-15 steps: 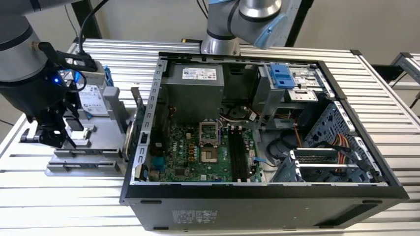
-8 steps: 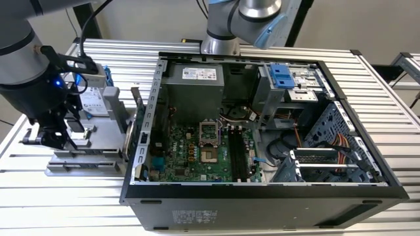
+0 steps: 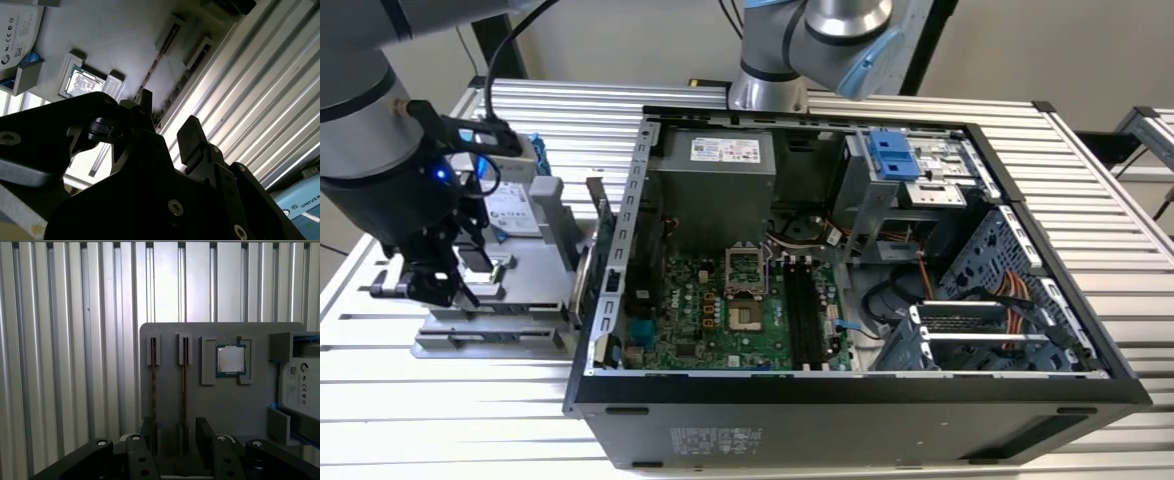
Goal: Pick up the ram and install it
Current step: 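Pick up the ram and move it above insertion slot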
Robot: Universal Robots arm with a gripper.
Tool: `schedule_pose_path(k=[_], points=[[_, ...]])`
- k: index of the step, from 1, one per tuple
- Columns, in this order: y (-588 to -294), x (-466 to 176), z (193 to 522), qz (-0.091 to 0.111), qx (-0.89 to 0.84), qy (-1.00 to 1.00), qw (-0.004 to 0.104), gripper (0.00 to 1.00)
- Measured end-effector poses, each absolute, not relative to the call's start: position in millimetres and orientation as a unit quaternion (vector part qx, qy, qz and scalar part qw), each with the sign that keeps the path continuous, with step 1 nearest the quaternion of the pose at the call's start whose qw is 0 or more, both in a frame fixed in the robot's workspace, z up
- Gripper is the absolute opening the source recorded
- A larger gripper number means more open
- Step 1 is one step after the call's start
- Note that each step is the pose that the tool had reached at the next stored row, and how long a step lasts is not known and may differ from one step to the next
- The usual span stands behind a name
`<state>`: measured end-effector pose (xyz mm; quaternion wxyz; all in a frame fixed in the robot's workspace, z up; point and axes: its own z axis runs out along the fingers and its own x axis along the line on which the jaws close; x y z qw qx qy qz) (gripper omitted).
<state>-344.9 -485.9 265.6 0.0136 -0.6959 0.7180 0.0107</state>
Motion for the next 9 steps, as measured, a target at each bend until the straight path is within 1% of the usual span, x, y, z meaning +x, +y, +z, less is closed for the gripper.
schedule_pose_path(k=[9], points=[[-486.6, -345.2, 260.9, 0.011, -0.696, 0.718, 0.014, 1.00]])
